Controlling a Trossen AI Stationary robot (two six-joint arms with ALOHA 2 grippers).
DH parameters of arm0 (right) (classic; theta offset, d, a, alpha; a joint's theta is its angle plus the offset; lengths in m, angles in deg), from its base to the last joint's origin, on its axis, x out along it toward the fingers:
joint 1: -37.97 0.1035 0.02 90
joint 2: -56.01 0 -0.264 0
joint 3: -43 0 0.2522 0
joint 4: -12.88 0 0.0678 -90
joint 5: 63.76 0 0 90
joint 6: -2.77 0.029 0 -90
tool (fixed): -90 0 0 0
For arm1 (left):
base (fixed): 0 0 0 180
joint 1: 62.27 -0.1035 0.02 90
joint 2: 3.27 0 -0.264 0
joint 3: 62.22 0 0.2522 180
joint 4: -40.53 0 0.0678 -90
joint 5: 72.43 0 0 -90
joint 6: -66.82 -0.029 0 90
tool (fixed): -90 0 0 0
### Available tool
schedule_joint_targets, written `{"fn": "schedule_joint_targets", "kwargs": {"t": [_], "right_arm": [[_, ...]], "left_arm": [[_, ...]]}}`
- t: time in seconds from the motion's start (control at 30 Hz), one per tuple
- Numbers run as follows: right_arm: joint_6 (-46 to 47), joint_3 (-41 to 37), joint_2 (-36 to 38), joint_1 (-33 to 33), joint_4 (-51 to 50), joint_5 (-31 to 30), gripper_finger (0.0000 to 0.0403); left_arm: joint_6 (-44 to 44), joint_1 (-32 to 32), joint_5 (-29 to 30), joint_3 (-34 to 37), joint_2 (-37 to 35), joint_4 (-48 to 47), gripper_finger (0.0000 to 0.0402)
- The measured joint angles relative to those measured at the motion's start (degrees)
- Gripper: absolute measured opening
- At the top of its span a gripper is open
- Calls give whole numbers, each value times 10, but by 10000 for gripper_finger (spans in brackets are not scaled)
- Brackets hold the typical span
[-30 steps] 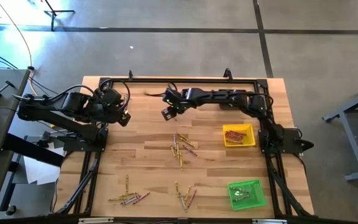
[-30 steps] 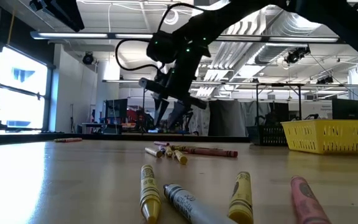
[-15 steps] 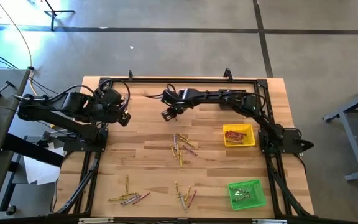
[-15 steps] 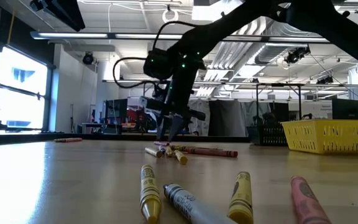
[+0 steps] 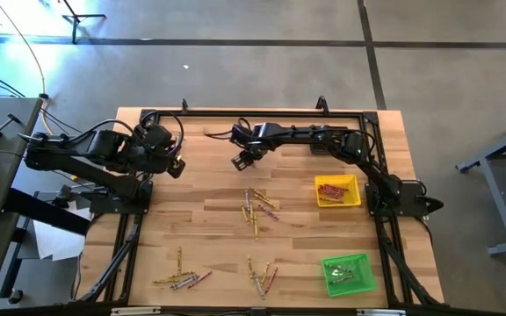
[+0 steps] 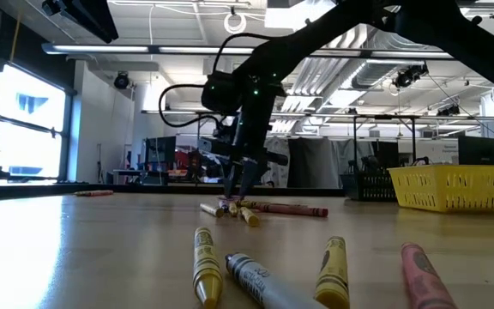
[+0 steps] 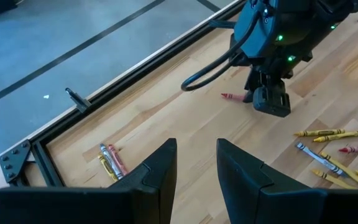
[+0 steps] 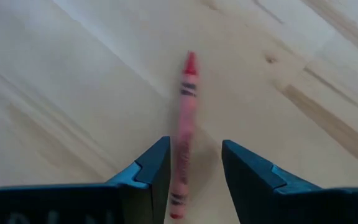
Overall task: Sort crayons
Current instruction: Put the red crayon into the yellow bin
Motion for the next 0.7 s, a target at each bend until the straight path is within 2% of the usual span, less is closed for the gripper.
{"fn": "schedule_joint_targets", "kwargs": {"t": [0.27, 0.43, 0.57, 0.7], "right_arm": [[9, 0, 0, -1, -67, 15, 129], [-9, -2, 1, -1, -67, 30, 126], [-10, -2, 1, -1, -67, 35, 102], [-11, -2, 1, -7, -66, 43, 58]], "left_arm": [[0, 0, 0, 0, 0, 0, 99], [0, 0, 1, 0, 0, 0, 99], [0, 0, 3, 0, 0, 0, 99], [0, 0, 3, 0, 0, 0, 99]]}}
